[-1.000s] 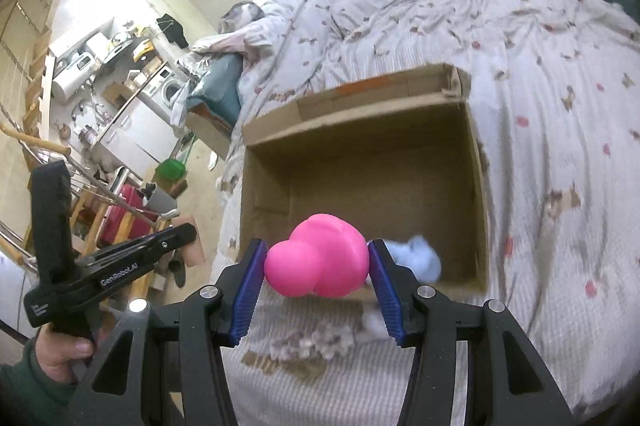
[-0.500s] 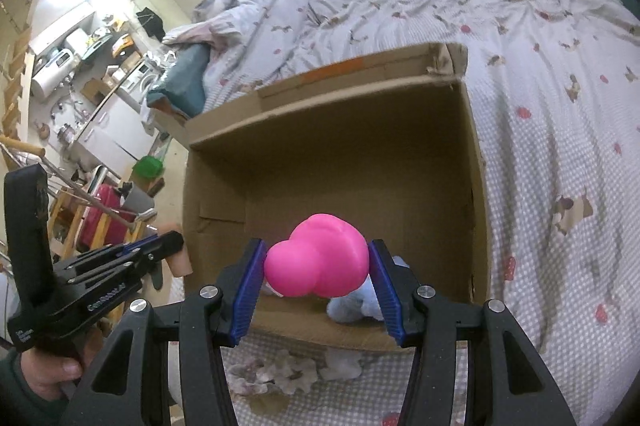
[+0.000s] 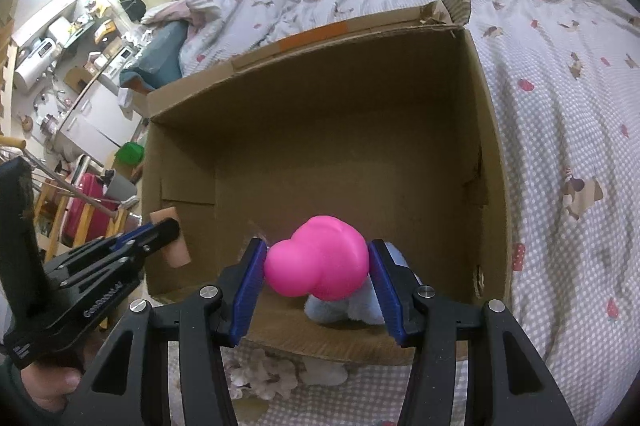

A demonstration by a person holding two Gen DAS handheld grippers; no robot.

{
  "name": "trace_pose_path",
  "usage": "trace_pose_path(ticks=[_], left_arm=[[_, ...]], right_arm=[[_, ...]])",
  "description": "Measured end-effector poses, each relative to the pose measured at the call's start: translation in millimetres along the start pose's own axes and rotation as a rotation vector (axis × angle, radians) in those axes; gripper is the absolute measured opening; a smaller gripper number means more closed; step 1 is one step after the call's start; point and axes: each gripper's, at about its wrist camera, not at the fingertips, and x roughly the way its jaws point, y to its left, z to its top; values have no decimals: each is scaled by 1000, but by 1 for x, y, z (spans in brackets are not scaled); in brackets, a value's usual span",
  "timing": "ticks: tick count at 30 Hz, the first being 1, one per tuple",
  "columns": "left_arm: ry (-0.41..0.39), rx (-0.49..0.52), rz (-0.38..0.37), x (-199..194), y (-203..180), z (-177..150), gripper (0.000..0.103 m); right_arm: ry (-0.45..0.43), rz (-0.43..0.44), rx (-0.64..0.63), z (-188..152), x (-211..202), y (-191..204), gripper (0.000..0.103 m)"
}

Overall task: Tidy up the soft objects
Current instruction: 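Carry the pink toy into the box and release it while the left drops the tan tube there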

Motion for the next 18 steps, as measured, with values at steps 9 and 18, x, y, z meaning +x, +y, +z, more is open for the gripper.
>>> trace_pose_path(ticks=[9, 18], left_arm=[[15, 22, -19, 2, -5, -2, 7], [20, 43, -14, 3, -8, -5, 17]], right_arm=[[28, -33, 27, -2, 9, -7, 55], [38, -25, 37, -3, 11, -9, 55]])
